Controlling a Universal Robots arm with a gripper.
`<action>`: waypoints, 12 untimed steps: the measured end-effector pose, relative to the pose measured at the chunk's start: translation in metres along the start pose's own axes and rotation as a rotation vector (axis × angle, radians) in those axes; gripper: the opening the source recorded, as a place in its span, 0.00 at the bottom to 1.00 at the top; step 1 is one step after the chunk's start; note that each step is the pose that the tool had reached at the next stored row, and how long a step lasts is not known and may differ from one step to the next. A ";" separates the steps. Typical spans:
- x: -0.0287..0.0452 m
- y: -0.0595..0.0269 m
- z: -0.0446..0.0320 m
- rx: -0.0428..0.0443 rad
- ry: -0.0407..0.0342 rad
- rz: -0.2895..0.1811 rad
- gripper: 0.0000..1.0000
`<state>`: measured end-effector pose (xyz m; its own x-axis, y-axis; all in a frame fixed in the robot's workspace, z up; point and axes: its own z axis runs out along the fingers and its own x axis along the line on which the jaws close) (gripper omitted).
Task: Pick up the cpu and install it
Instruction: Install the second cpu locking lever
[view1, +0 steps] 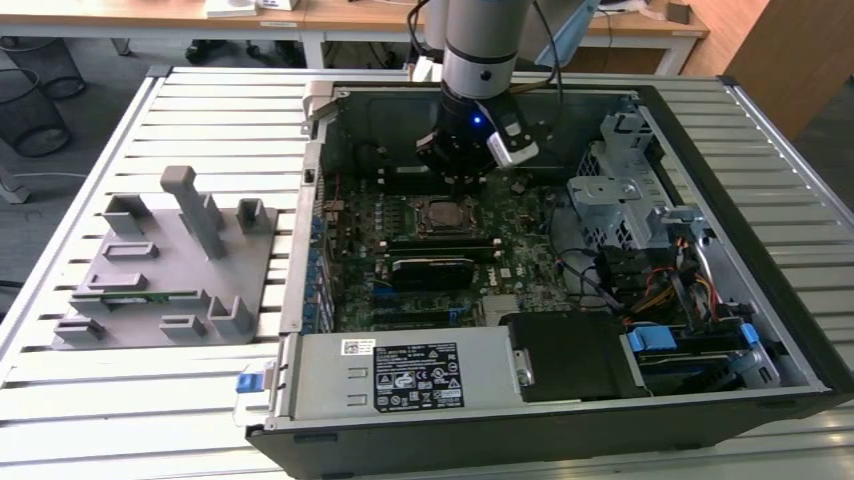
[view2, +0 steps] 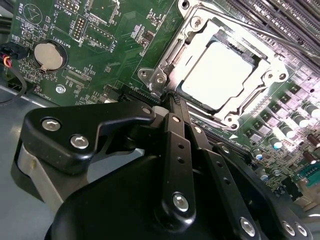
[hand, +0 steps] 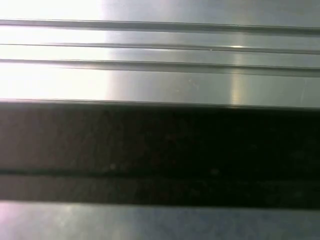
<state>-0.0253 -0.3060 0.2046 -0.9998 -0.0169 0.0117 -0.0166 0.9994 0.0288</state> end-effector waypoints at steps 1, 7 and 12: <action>0.0000 0.0000 -0.0001 0.0012 0.0000 0.000 0.11; 0.0001 -0.0012 -0.0006 0.0084 0.0002 0.000 0.11; 0.0001 -0.0033 -0.0008 0.0144 0.0002 0.000 0.11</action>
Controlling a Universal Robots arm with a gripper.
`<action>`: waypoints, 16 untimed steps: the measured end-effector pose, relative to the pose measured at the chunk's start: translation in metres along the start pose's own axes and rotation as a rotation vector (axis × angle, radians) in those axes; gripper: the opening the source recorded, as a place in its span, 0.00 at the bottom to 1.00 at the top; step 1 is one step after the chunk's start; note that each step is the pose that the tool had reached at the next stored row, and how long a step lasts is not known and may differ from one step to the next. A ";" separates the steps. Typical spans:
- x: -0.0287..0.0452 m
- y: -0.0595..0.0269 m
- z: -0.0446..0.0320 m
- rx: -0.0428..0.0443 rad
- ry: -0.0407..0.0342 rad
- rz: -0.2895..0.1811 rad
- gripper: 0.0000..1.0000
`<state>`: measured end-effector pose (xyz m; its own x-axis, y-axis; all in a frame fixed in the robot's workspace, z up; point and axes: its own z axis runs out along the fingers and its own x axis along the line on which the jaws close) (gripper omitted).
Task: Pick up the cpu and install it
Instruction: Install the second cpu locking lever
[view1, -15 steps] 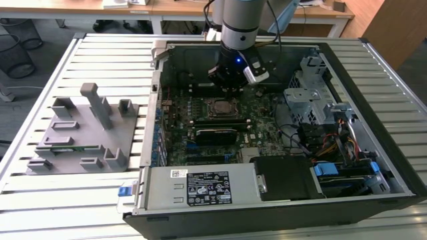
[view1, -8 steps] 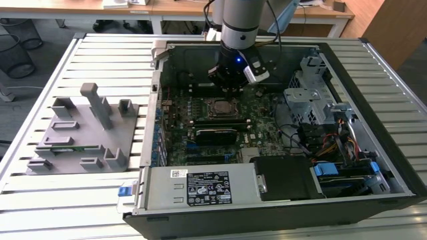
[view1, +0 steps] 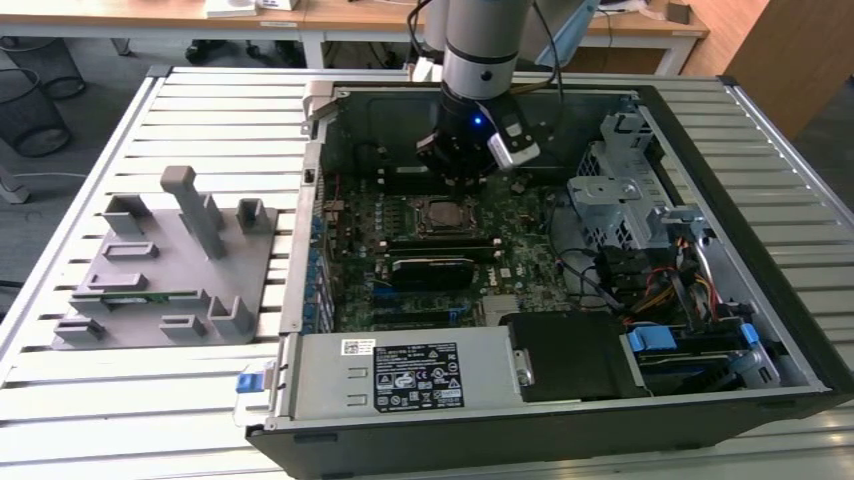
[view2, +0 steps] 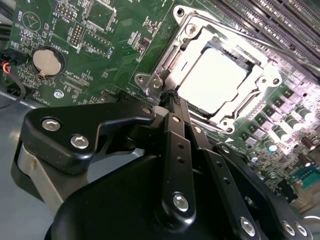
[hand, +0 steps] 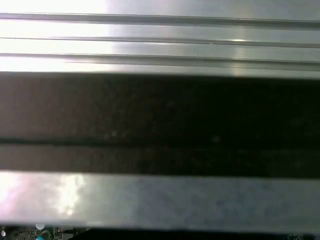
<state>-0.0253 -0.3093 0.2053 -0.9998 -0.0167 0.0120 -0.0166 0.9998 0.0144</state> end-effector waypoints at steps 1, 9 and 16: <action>0.0000 -0.0005 0.0000 0.0011 0.0000 0.000 0.11; 0.0001 -0.0087 -0.0001 0.0033 0.0000 0.000 0.11; 0.0003 -0.0169 -0.0002 0.0033 0.0000 0.000 0.11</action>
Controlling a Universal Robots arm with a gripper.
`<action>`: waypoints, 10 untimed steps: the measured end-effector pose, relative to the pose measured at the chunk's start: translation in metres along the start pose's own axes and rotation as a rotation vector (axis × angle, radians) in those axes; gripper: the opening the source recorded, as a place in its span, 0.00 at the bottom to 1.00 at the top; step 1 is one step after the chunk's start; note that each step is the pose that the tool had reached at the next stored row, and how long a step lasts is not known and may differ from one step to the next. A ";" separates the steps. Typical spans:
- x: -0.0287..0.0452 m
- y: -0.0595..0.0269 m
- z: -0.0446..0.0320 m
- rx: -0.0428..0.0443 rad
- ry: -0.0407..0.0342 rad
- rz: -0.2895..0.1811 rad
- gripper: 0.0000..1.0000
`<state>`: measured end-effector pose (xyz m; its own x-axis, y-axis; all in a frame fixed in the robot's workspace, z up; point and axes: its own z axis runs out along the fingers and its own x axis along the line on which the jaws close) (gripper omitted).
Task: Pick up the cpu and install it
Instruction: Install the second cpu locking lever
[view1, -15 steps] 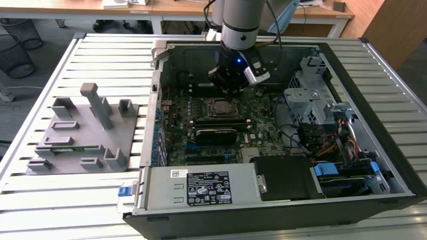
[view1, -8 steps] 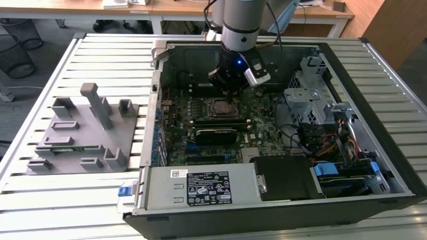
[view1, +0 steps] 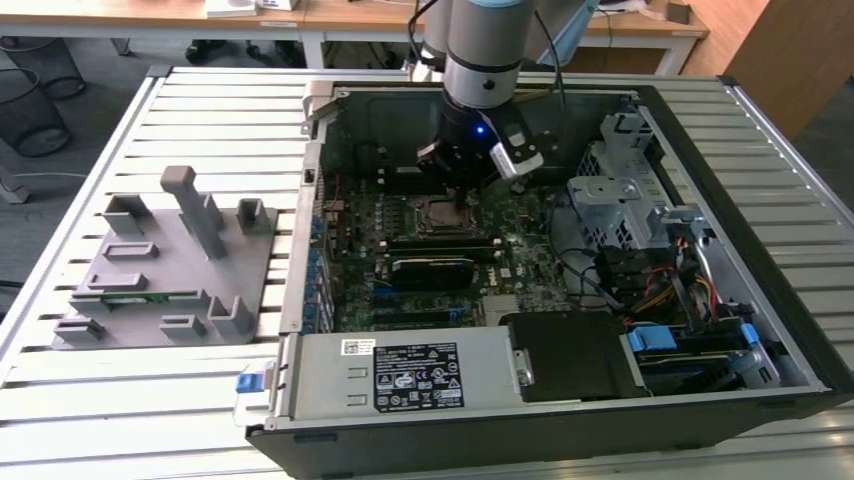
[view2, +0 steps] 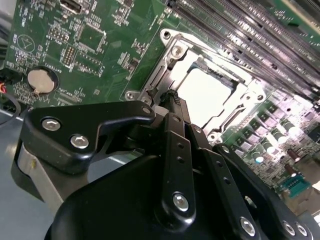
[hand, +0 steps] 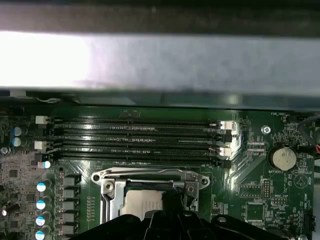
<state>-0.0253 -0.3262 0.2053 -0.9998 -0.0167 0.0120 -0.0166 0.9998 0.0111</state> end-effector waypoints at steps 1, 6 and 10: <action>0.0000 -0.0006 -0.0001 0.0000 0.0000 0.000 0.11; 0.0002 -0.0011 -0.0086 -0.0001 -0.0001 0.000 0.11; 0.0002 -0.0016 -0.0130 -0.0001 -0.0001 0.000 0.11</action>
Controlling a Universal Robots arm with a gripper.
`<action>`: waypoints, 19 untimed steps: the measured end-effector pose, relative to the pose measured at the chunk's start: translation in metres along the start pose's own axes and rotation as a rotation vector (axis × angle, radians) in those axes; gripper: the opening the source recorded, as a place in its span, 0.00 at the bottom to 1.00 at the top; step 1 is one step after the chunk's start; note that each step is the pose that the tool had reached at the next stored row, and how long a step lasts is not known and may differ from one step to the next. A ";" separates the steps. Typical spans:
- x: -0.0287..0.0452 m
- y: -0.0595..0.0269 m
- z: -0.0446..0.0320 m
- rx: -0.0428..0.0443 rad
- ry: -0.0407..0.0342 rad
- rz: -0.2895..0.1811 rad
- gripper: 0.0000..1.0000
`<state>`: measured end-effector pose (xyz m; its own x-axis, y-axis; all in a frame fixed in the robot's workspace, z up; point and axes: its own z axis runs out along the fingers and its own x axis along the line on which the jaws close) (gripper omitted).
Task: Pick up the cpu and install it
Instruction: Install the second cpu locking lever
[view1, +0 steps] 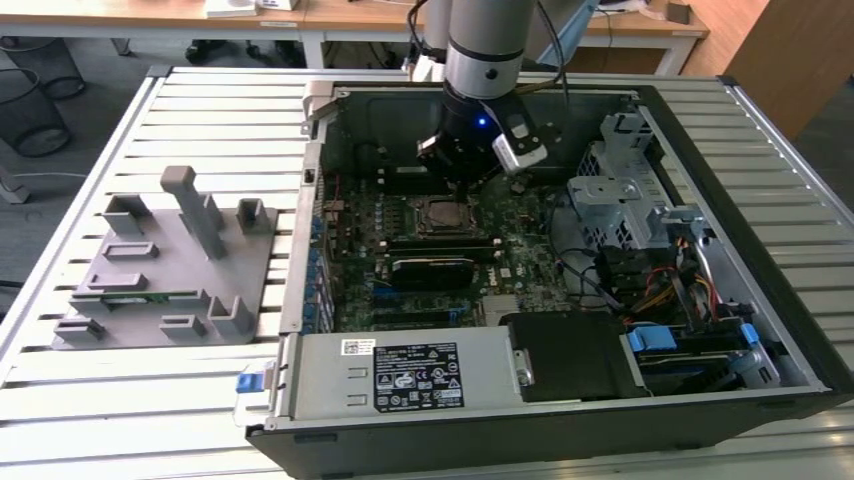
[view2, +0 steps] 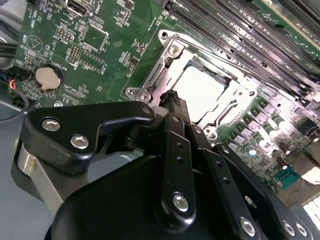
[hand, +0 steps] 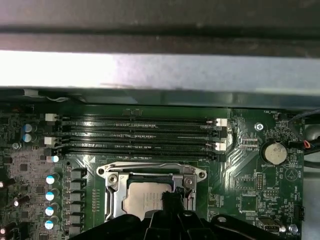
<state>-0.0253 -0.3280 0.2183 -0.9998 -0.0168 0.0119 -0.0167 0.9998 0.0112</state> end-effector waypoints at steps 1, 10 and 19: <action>0.0000 -0.0006 0.0000 0.0000 0.0000 0.000 0.11; 0.0003 -0.0160 -0.0002 0.0002 0.0001 0.000 0.11; 0.0006 -0.0229 -0.0065 0.0001 0.0001 0.000 0.11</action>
<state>-0.0254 -0.3510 0.2245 -0.9998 -0.0167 0.0120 -0.0166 0.9998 0.0111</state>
